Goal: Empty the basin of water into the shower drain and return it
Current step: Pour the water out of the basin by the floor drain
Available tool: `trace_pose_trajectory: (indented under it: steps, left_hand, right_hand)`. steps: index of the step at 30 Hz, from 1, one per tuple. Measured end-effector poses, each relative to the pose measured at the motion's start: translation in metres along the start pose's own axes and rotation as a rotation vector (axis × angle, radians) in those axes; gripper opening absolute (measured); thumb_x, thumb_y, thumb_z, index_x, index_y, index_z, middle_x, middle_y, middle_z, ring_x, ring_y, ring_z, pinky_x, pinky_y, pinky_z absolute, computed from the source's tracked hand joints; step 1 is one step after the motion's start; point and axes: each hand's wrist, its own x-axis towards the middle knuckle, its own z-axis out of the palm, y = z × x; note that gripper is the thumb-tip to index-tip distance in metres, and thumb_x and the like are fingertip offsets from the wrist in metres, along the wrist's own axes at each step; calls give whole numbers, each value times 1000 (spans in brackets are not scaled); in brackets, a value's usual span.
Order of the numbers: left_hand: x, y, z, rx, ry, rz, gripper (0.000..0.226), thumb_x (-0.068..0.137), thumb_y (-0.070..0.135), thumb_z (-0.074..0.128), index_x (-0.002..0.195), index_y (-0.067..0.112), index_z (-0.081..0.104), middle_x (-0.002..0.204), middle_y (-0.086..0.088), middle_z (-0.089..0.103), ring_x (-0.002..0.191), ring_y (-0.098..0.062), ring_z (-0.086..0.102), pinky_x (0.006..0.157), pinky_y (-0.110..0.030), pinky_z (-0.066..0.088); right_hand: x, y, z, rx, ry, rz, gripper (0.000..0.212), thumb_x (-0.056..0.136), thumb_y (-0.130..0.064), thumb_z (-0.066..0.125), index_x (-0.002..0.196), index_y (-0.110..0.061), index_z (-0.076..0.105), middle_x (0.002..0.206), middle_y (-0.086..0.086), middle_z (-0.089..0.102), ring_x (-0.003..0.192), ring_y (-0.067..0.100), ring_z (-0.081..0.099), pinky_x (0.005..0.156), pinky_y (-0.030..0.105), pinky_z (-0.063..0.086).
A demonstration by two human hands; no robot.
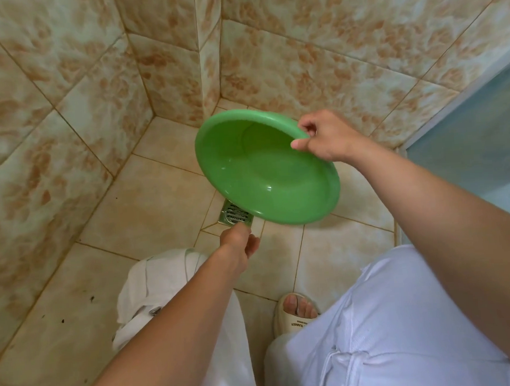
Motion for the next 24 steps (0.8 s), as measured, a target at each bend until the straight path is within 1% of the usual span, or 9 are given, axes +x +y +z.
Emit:
trace_pose_trajectory:
  steps: [2,5,7,9,11,14,17,21,24]
  left_hand:
    - [-2,0,-1,-2,0,-1,11,94,2,46,91,3,56,86,-11,58,71,-19,57,84,-32,58]
    - [-5,3,-1,-3,-2,17,12,92,1,46,90,3,57,84,-11,59,67,-18,57,77,-29,57]
    - [-6,3,1,-8,-3,32,12,92,1,46,90,3,57,82,-10,60,66,-18,57,72,-28,56]
    - [-7,3,2,-43,-7,48,10,93,5,48,90,5,58,82,-10,61,68,-18,58,76,-29,57]
    - [-8,5,3,-100,-21,86,12,95,16,51,93,7,59,86,-10,63,71,-19,60,79,-31,57]
    - [-9,10,3,-217,-64,144,37,96,36,53,108,4,63,95,-13,68,77,-20,62,86,-34,56]
    - [-9,14,2,-336,-66,189,51,94,43,58,122,0,59,101,-14,69,81,-19,65,88,-33,57]
    - [-13,19,0,-426,-98,216,65,88,55,63,120,-1,58,110,-15,72,88,-19,71,86,-31,59]
    - [-16,24,-5,-496,-111,217,79,81,64,63,123,-3,56,112,-17,71,97,-20,73,87,-30,59]
  right_hand:
    - [4,4,-3,-5,92,5,43,82,-29,73,60,-20,37,65,-4,35,66,18,36,66,32,34]
    - [2,4,2,-77,14,-37,45,82,-30,72,62,-19,34,66,-3,33,65,18,34,65,31,33]
    - [1,6,3,-123,64,-43,41,82,-32,72,64,-19,37,66,-3,35,63,18,33,62,30,31]
    - [1,8,1,-114,104,-24,37,81,-32,73,67,-19,41,67,-3,37,62,18,34,62,30,32]
    - [-2,9,3,-103,7,-23,40,79,-32,75,64,-19,40,67,-3,37,63,18,34,63,30,33]
    - [-5,13,5,-107,-3,-10,43,75,-30,79,61,-19,39,66,-3,37,64,18,35,65,30,34]
    - [-4,18,0,-62,18,27,39,70,-27,83,64,-17,46,64,-4,38,63,17,37,67,30,36]
    - [-8,19,5,-79,-63,7,38,67,-24,85,62,-16,48,62,-5,39,60,16,37,65,29,37]
    - [-8,14,1,-81,-76,-22,39,62,-22,88,60,-17,49,61,-6,40,58,14,37,56,25,35]
